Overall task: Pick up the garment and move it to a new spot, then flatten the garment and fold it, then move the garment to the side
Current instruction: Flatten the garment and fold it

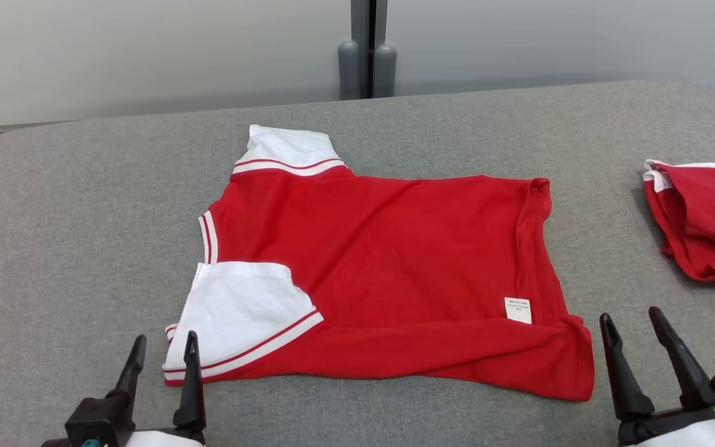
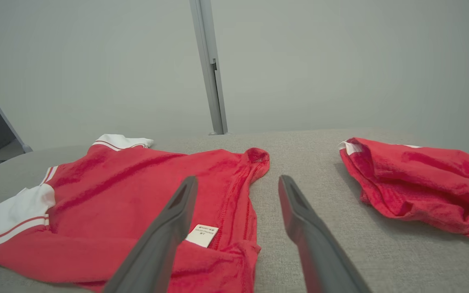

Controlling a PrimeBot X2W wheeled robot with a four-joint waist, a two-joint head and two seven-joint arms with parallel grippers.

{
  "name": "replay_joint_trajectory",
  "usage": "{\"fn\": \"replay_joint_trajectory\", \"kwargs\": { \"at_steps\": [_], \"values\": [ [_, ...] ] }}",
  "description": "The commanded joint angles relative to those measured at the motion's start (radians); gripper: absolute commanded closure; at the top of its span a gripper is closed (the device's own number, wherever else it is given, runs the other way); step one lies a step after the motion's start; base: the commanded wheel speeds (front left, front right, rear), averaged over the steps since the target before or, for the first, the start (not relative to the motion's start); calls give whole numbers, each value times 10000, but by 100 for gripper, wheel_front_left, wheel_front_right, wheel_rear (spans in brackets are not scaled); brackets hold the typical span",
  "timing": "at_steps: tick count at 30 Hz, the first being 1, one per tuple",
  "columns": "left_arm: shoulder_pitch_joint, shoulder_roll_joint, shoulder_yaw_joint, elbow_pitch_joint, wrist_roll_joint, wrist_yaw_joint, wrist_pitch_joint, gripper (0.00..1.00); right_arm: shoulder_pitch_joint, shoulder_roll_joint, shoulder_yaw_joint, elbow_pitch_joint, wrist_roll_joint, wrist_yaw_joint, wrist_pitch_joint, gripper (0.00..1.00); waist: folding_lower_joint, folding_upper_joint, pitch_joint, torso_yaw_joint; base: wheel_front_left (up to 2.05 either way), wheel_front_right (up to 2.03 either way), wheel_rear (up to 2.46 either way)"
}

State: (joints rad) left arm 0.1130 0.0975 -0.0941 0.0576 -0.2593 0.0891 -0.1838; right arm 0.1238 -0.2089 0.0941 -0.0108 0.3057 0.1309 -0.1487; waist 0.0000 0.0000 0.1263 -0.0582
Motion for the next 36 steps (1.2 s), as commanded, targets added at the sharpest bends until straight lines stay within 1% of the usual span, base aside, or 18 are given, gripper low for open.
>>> {"fn": "replay_joint_trajectory", "kwargs": {
  "at_steps": [1,3,10,15,19,20,21,22,23,26,30,36],
  "values": [
    [-115,53,-36,238,-136,-101,66,0,42,-104,56,240,55,-6,64,0,0,0,101,-11,0,0,0],
    [-150,45,-49,420,-178,-136,115,0,57,-126,86,395,99,-6,94,0,0,0,176,-4,0,0,0],
    [-679,4,22,2069,-707,-460,70,0,-76,-243,676,2103,387,-6,141,0,0,0,636,78,0,0,0],
    [-1168,-46,48,2894,-1061,-776,-20,0,-527,-213,1172,3182,717,-6,238,0,0,0,892,113,0,0,0],
    [-1494,-36,-60,3484,-1250,-1089,5,0,-975,-230,1555,3728,999,-6,321,0,0,0,1071,110,0,0,0],
    [-1566,-37,-81,3671,-1309,-1157,70,11,-1054,-230,1640,3875,1083,-6,468,0,0,0,1115,102,0,0,0],
    [-1641,-36,-88,3847,-1342,-1180,118,52,-1137,-225,1728,3994,1138,-6,571,0,0,0,1140,97,0,0,0],
    [-1683,-42,-110,4007,-1405,-1254,213,90,-1174,-210,1790,4160,1219,-6,776,50,0,0,1156,93,0,0,0],
    [-1731,-45,-116,4145,-1448,-1294,279,100,-1204,-225,1839,4280,1252,-6,931,100,0,0,1172,91,0,0,0],
    [-1866,-38,-103,4264,-1484,-1293,118,100,-1288,-238,1842,4303,1351,-10,1053,100,0,0,1182,103,0,0,0],
    [-1803,45,21,3940,-1566,-1370,-183,100,-1284,-374,1667,3968,1318,-15,876,100,0,0,1047,162,0,0,0],
    [-1146,144,154,3358,-1639,-1169,-255,100,-857,-555,1396,3180,1144,-15,874,100,0,0,517,324,0,0,0]
  ]
}}
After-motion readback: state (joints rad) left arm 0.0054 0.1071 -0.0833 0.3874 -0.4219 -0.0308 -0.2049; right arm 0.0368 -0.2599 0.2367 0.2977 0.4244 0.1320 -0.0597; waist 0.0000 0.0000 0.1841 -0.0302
